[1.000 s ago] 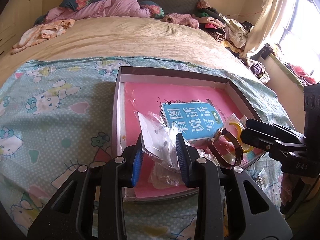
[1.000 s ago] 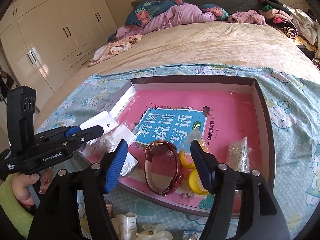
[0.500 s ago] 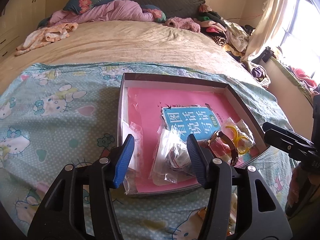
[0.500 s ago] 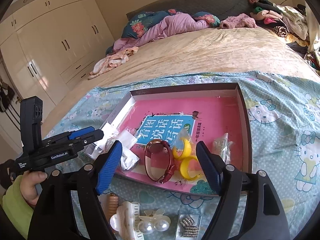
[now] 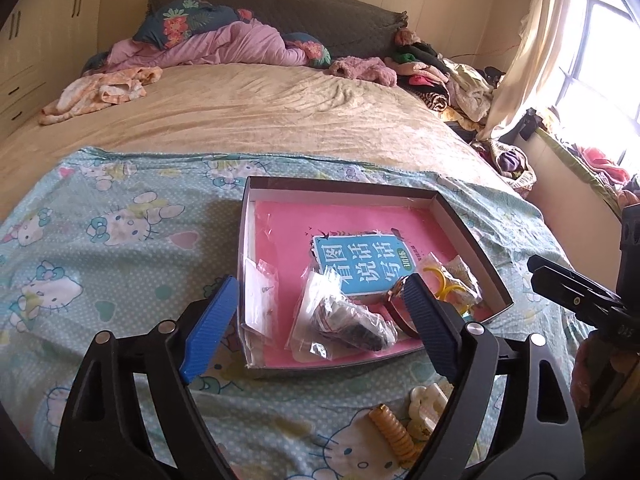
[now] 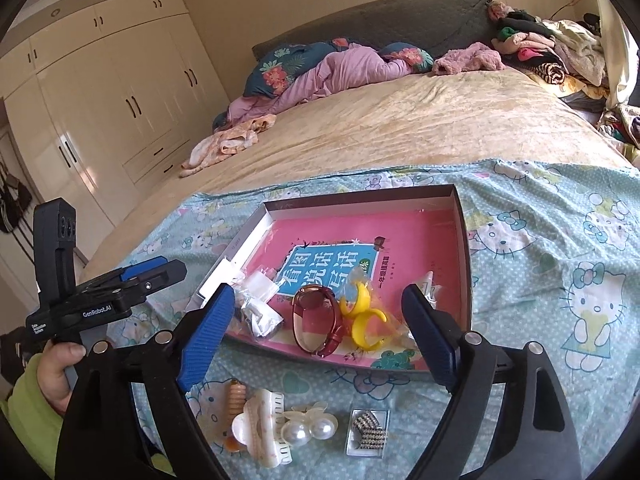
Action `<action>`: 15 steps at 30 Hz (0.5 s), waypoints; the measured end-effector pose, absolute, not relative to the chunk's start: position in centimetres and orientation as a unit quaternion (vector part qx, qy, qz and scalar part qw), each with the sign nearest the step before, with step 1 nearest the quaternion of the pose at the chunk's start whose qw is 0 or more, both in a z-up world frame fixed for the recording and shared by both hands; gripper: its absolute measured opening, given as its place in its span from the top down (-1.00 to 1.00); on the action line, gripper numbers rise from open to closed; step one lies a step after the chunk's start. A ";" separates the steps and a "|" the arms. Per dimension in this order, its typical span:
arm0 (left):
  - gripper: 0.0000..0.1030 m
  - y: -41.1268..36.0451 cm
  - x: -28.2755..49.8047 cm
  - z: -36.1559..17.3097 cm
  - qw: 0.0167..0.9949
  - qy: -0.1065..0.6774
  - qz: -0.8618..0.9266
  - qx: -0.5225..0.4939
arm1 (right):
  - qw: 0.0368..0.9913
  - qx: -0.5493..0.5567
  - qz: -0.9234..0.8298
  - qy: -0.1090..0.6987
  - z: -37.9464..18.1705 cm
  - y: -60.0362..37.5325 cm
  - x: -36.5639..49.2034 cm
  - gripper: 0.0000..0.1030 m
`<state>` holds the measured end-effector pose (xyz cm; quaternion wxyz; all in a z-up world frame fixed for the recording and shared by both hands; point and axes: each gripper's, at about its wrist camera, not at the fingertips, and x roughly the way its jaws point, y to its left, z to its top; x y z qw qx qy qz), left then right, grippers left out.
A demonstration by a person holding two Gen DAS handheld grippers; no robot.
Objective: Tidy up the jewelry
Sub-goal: 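Open both tools to release the packet and watch, then pull back, then grasp the white claw clip with the left tool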
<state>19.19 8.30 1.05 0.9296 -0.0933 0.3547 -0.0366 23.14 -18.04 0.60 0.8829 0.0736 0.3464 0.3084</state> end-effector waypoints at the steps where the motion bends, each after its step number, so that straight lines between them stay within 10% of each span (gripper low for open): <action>1: -0.75 8.2 19.0 1.3 0.931 0.352 -0.035 -0.092 | 0.884 0.074 0.309 0.344 0.8 -18.1 22.9 -0.68; 15: -0.81 7.7 16.4 3.3 0.938 0.332 -0.034 -0.091 | 0.890 0.067 0.314 0.322 2.6 -18.7 20.4 -0.69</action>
